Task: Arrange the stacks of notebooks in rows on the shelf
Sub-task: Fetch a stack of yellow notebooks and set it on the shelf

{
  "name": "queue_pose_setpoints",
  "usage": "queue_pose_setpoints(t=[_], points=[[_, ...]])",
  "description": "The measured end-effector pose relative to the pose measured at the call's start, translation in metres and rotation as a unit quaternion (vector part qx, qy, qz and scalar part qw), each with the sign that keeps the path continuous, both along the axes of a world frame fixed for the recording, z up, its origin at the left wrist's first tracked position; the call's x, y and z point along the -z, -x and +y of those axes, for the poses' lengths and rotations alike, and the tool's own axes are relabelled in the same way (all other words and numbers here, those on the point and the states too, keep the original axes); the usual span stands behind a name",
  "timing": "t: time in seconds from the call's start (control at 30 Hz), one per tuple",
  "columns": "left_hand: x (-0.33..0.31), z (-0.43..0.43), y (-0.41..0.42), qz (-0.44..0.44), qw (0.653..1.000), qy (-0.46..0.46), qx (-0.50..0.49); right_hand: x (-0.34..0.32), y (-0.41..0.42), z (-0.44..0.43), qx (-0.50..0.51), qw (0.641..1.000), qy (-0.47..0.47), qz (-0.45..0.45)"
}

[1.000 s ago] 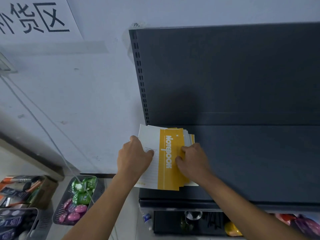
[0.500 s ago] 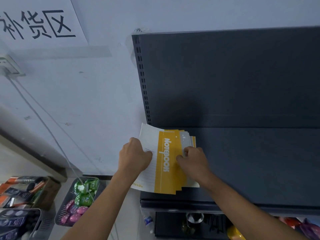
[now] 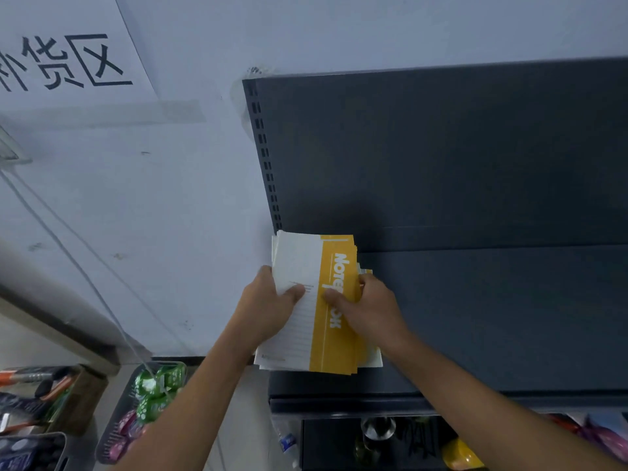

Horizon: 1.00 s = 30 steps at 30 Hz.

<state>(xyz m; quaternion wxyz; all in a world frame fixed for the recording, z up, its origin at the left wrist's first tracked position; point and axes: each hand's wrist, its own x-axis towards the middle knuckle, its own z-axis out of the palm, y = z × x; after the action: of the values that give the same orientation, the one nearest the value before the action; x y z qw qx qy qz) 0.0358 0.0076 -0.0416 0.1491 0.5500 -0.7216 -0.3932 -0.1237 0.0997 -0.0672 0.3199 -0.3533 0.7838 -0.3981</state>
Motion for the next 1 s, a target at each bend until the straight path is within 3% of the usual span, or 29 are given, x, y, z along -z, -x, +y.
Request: queue_pose_setpoints(t=[0.1,0.33,0.5,0.73,1.0], points=[[0.0,0.008,0.017,-0.055,0.997,0.057,0.011,-0.01,0.009,0.012,0.008,0.999,0.012,0.028],[0.008,0.032,0.058,-0.077,0.983,0.145,0.076,-0.022,0.04,0.054,0.065,0.994,-0.063,0.069],[0.013,0.056,0.092,-0.058,0.981,0.142,0.121,-0.027,0.064,0.09,0.08,0.985,-0.112,0.106],[0.005,0.101,0.16,-0.035,0.977,0.134,0.163,-0.034,0.119,0.152,0.108,0.979,-0.093,0.143],[-0.006,0.218,0.28,-0.042,0.951,0.172,0.253,-0.03,0.22,0.274,0.193,0.959,-0.117,0.171]])
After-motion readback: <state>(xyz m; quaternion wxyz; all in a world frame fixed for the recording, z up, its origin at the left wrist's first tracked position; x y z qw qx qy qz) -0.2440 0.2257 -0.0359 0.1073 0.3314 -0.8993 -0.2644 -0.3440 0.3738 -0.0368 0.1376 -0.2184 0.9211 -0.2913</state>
